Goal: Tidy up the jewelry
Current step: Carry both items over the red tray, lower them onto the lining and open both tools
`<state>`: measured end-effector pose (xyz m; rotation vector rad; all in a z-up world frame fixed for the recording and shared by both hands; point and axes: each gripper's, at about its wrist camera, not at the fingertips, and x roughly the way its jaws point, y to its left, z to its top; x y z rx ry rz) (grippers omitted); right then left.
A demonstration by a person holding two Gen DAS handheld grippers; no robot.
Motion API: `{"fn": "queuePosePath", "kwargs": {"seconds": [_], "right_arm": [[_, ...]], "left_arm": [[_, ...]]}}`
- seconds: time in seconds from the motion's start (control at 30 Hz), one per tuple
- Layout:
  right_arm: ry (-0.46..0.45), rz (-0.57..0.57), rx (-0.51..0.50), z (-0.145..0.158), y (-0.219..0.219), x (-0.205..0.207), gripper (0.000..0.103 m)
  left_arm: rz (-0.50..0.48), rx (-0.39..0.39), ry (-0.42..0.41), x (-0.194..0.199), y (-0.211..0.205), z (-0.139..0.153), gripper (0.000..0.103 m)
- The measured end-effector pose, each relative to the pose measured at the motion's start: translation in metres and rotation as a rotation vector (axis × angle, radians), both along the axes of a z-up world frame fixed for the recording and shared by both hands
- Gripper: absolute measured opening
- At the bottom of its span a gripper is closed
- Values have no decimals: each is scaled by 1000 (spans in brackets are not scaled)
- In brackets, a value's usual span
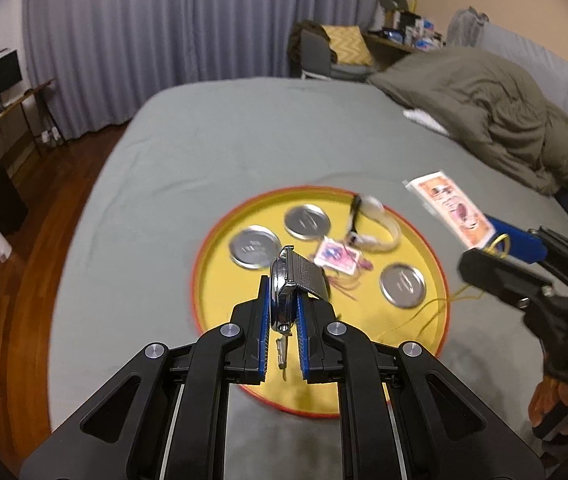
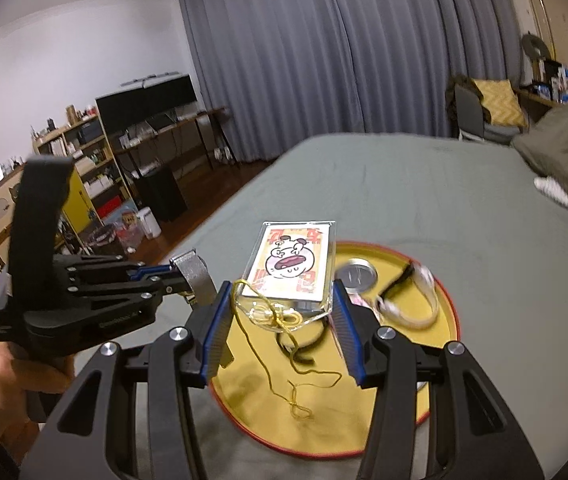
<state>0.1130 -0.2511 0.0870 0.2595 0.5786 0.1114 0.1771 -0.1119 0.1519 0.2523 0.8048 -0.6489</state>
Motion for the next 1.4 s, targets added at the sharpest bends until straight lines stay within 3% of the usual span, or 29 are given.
{"fn": "queuePosePath", "kwargs": {"seconds": [0.6, 1.07, 1.27, 1.33, 1.4], "right_arm": [[198, 24, 11, -103, 0, 16, 46], [291, 27, 21, -140, 1, 23, 46], [298, 40, -12, -146, 5, 26, 46], [303, 43, -25, -146, 7, 29, 46], [308, 46, -35, -146, 8, 30, 46]], "left_arm": [[17, 104, 144, 32, -7, -88, 11], [38, 197, 214, 73, -21, -122, 11], [59, 164, 232, 80, -17, -128, 11], [67, 177, 230, 81, -16, -130, 19], [76, 161, 222, 80, -12, -129, 53]]}}
